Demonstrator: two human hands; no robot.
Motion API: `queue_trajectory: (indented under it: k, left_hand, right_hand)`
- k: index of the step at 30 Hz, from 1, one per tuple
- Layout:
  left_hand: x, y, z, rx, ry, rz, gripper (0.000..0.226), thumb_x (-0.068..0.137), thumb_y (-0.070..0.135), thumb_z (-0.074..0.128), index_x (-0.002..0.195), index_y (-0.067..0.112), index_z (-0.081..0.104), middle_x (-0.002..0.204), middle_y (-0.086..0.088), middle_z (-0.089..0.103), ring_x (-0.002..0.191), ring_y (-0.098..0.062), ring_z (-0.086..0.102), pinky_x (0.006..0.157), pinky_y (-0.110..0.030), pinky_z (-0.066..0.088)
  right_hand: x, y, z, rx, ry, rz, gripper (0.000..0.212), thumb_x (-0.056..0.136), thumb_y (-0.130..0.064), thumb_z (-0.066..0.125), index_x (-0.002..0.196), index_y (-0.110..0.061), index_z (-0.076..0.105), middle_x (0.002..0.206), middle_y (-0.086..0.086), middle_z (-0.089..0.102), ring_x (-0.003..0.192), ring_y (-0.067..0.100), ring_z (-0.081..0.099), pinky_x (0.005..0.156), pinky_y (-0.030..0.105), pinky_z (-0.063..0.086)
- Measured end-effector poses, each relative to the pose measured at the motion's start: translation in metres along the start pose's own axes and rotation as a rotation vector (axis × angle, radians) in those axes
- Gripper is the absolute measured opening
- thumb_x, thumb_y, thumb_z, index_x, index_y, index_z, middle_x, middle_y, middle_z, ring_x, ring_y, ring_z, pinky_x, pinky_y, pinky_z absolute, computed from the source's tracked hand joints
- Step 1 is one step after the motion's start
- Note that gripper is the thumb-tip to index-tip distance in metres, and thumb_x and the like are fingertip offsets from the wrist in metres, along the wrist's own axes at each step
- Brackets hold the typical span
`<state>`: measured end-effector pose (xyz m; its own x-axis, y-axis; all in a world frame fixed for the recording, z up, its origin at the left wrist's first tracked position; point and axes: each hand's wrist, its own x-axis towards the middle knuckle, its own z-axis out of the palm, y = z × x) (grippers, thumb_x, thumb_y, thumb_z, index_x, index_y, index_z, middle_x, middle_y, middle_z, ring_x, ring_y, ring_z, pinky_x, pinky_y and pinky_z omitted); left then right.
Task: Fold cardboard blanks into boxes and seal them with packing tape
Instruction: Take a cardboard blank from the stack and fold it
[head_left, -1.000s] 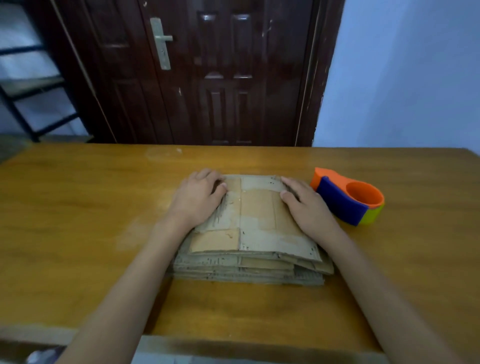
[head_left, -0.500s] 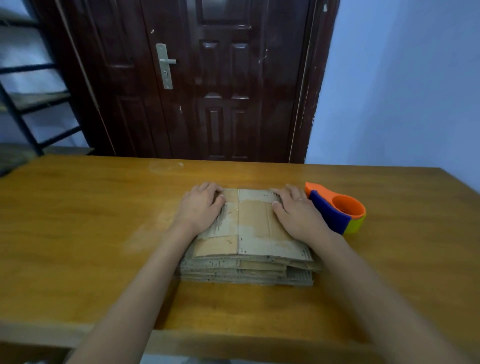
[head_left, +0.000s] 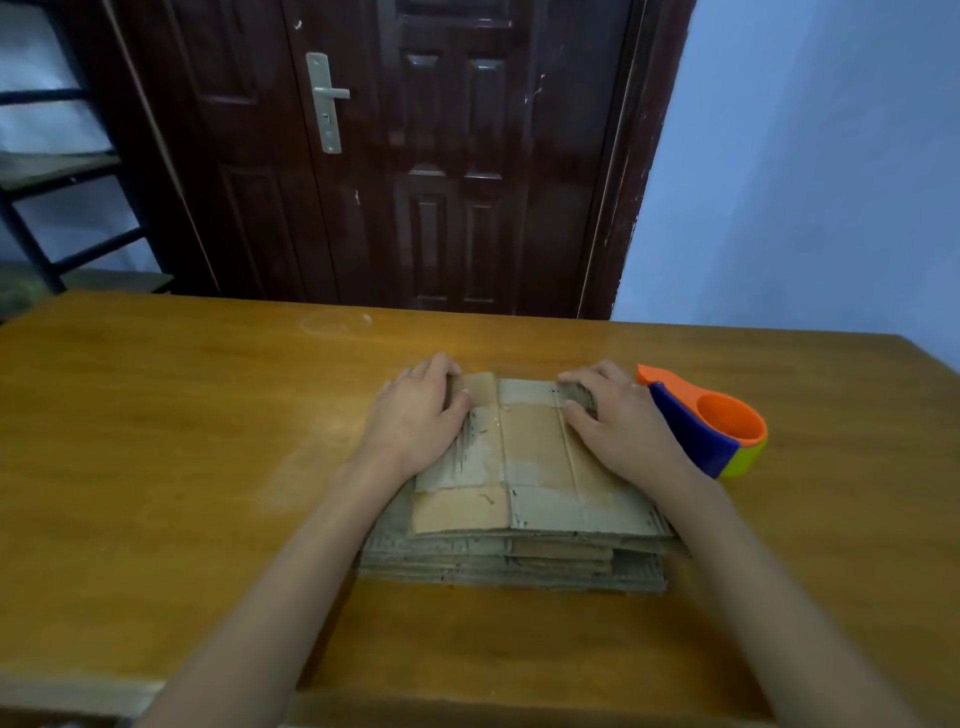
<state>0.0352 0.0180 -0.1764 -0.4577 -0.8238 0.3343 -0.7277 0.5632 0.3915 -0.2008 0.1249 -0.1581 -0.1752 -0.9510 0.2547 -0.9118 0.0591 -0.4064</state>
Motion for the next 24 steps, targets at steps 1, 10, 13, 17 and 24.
queue_trajectory:
  k: [1, 10, 13, 17, 24]
  left_hand:
    - [-0.001, 0.002, -0.003, -0.028, 0.023, 0.008, 0.023, 0.105, 0.041, 0.05, 0.121, 0.025, 0.05, 0.11, 0.006, 0.06, 0.103, -0.019, 0.055, 0.086, -0.041, 0.043]
    - [-0.006, 0.018, -0.027, -0.176, 0.167, 0.147, 0.017, 0.101, 0.027, 0.061, 0.105, 0.025, 0.045, 0.1, 0.004, 0.05, 0.087, -0.022, 0.054, 0.075, -0.045, 0.048]
    - [-0.013, 0.031, -0.049, -0.213, 0.297, 0.185, 0.014, 0.103, 0.031, 0.061, 0.11, 0.024, 0.05, 0.113, 0.003, 0.044, 0.075, -0.012, 0.052, 0.061, -0.037, 0.047]
    - [-0.017, 0.052, -0.08, -0.378, 0.454, 0.298, 0.012, 0.102, 0.023, 0.065, 0.11, 0.019, 0.056, 0.117, 0.003, 0.046, 0.095, -0.01, 0.052, 0.07, -0.042, 0.054]
    - [-0.076, 0.094, -0.113, -0.921, 0.551, 0.044, 0.086, 0.091, 0.035, 0.081, 0.157, 0.024, 0.027, 0.16, 0.01, 0.037, 0.143, -0.002, 0.044, 0.105, -0.023, 0.052]
  right_hand:
    - [-0.001, -0.001, -0.001, 0.017, 0.021, -0.001, 0.036, 0.102, -0.034, 0.06, 0.138, -0.033, 0.06, 0.128, -0.008, 0.054, 0.118, 0.012, 0.053, 0.106, 0.041, 0.048]
    - [-0.037, 0.001, -0.022, 0.152, 0.119, 0.051, 0.044, 0.104, -0.032, 0.057, 0.148, -0.031, 0.051, 0.149, -0.008, 0.05, 0.136, 0.016, 0.049, 0.107, 0.034, 0.044]
    - [-0.053, -0.003, -0.027, 0.306, 0.136, 0.103, 0.059, 0.105, -0.036, 0.06, 0.158, -0.039, 0.035, 0.162, -0.009, 0.042, 0.149, 0.014, 0.038, 0.12, 0.042, 0.038]
    - [-0.057, -0.016, -0.046, 0.724, 0.21, 0.218, 0.078, 0.099, -0.039, 0.07, 0.161, -0.043, 0.023, 0.16, -0.005, 0.045, 0.143, 0.017, 0.047, 0.114, 0.047, 0.047]
    - [-0.076, -0.052, -0.077, 1.358, 0.322, 0.235, 0.057, 0.097, 0.001, 0.063, 0.146, -0.025, 0.054, 0.12, -0.001, 0.076, 0.111, 0.016, 0.071, 0.096, 0.041, 0.058]
